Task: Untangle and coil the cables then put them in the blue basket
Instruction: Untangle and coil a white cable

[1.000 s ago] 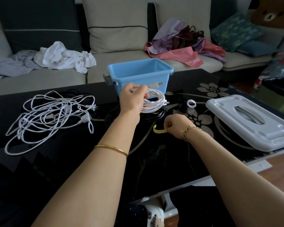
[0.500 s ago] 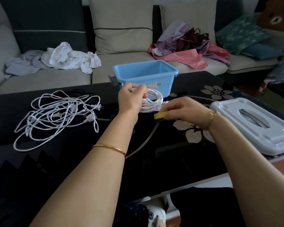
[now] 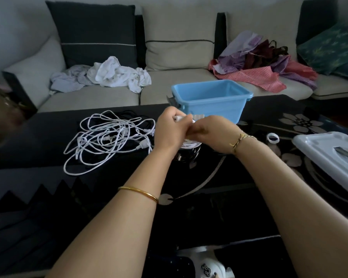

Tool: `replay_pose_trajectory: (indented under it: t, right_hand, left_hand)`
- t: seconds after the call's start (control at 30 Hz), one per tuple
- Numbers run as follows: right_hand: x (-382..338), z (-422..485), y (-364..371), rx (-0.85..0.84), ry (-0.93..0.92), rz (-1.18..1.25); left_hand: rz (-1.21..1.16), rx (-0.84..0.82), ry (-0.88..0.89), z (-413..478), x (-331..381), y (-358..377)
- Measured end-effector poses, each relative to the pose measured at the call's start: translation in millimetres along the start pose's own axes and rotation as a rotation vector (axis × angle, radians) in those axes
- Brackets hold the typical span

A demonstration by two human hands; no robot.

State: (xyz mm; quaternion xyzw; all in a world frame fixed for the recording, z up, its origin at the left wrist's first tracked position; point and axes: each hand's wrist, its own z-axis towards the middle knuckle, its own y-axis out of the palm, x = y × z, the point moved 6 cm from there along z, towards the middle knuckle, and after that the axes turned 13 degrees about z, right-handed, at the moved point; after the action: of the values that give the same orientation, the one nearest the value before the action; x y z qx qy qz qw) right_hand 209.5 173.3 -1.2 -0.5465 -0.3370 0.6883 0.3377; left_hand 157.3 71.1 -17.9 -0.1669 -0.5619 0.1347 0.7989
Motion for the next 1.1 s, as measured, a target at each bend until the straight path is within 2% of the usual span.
replay_pose_trajectory:
  t: [0.2,0.3,0.43,0.57,0.67,0.9,1.1]
  right_hand:
    - [-12.0,18.5,31.7,-0.112,0.016,-0.031]
    - [-18.9,23.3,32.9,0.065,-0.006,-0.062]
    - [-27.1,23.9,34.8,0.318,-0.057,-0.253]
    - [-24.3,21.9,31.7,0.492,-0.076,-0.209]
    - [-30.5,15.3,27.2,0.638,-0.193,-0.246]
    - [-35.8,7.0,19.4,0.688,-0.249,-0.335]
    - [-32.8,3.2,10.8,0.774,-0.229,-0.325]
  left_hand:
    - [0.097,0.072,-0.01,0.3,-21.8,-22.4]
    - [0.105,0.116,0.007,0.1,-25.5,-32.0]
    - [0.078,0.157,0.02,2.8,-23.9,-39.3]
    - [0.017,0.123,0.016,1.0,-21.5,-37.7]
    - [-0.038,0.074,0.014,1.6,-20.0,-34.1]
    - [-0.071,-0.026,-0.089,2.6,-28.2,-24.0]
    - [-0.135,0.005,-0.092,0.7,-25.2,-23.4]
